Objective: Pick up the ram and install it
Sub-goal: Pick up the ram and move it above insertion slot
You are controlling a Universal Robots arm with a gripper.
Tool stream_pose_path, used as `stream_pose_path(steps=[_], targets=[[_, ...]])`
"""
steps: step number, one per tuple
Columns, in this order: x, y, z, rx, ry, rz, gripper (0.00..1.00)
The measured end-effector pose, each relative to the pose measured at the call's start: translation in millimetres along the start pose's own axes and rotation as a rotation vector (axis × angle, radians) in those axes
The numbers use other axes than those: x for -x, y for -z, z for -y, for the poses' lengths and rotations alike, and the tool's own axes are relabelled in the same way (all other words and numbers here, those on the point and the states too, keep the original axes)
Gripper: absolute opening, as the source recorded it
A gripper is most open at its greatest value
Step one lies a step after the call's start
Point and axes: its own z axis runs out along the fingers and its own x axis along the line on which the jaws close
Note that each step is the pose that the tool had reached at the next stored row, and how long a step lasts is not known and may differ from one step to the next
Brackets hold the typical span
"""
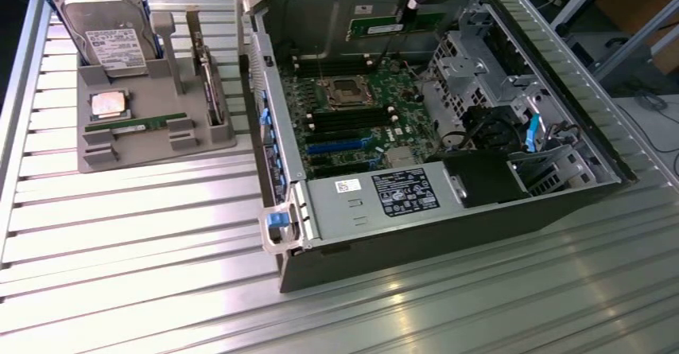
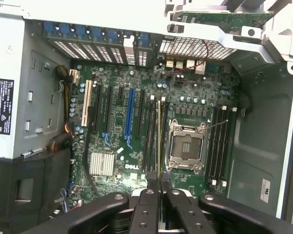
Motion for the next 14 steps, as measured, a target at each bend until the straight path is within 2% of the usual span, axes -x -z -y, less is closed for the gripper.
stream_pose_path(steps=[14], targets=[[-1.2,0.5,10.7,0.0,0.0,0.0,0.12]])
